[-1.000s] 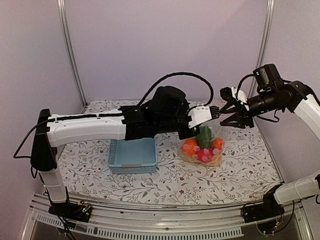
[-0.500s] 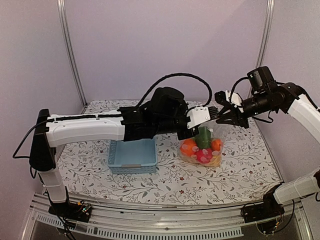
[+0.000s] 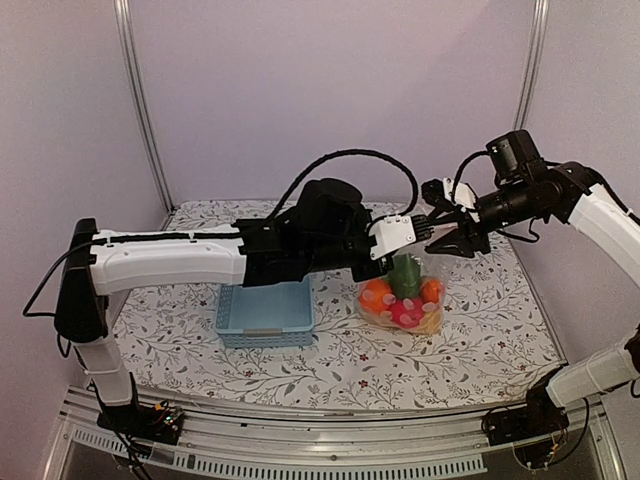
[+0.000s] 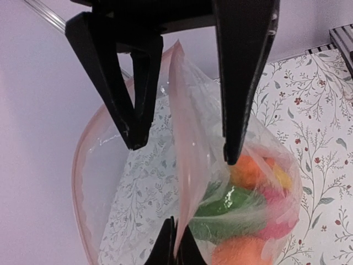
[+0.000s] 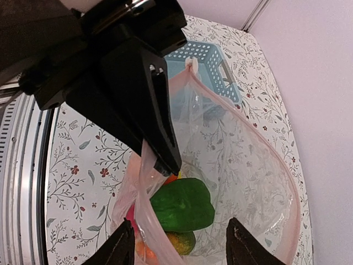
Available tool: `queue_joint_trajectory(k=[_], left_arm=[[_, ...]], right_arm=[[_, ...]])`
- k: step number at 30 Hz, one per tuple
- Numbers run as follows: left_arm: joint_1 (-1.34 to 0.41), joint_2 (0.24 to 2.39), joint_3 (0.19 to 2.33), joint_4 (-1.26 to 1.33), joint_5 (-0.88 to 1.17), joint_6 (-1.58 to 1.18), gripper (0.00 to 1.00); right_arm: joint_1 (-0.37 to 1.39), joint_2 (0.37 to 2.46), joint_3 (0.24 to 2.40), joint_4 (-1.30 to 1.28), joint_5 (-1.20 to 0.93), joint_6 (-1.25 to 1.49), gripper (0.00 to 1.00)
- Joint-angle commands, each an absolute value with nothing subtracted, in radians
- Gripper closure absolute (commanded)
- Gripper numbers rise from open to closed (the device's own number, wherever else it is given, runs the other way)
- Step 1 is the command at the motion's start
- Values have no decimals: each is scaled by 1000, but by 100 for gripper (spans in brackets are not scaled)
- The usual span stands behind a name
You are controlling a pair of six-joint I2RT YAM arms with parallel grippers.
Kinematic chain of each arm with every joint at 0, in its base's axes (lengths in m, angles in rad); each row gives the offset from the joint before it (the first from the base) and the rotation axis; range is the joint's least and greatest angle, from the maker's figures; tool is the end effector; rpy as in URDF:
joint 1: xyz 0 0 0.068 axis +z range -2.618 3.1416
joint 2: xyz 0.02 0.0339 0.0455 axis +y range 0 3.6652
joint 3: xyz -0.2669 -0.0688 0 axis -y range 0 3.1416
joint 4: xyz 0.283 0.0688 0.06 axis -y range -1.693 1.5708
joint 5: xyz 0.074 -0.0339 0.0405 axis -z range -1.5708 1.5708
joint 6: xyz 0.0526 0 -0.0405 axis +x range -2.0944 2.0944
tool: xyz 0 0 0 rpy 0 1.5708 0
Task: Place the food in the zip-top bag and seal the zipper
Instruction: Pass from the left arm to the right
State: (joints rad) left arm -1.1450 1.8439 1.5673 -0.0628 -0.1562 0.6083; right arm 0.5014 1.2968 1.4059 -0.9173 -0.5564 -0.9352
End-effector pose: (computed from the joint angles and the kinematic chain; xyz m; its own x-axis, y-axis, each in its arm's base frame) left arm 0.2137 -0.4514 0.3090 0.3666 0.5583 -0.7442 0.7671 0.2712 0.5814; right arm 0.2537 0.1707 0.3751 0.2095 -0.6644 -0.7174 -0.9425 0.0583 -0.3292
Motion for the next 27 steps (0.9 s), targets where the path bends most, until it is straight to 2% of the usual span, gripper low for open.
queue_joint_trajectory(k=[1,4,14,15,18,21,25,27], left_arm=[[-1132,1786,1534,-16,-137,610,96],[-1132,1783,1521,26,-154,608,96],[-1133,1793,1514,82,-271,587,94],[-1132,1794,1513,87,-283,584,89],[-1133,1784,1502,103,-334,568,63],[-1137,1717,1440,115,-350,520,48],[-1121,1539,1155,322,-296,398,26],[-1093,1464,1024,434,-255,324,18]], right_arm=[[506,1334,1454,-934,-570,-942,43],[506,1337,1475,-944,-581,-939,45],[506,1368,1502,-1029,-604,-943,91],[507,1365,1501,-1026,-603,-940,94],[506,1351,1494,-1013,-581,-930,100],[507,1327,1479,-1005,-563,-930,100],[506,1283,1454,-998,-564,-936,100],[506,1266,1444,-1001,-567,-937,100]])
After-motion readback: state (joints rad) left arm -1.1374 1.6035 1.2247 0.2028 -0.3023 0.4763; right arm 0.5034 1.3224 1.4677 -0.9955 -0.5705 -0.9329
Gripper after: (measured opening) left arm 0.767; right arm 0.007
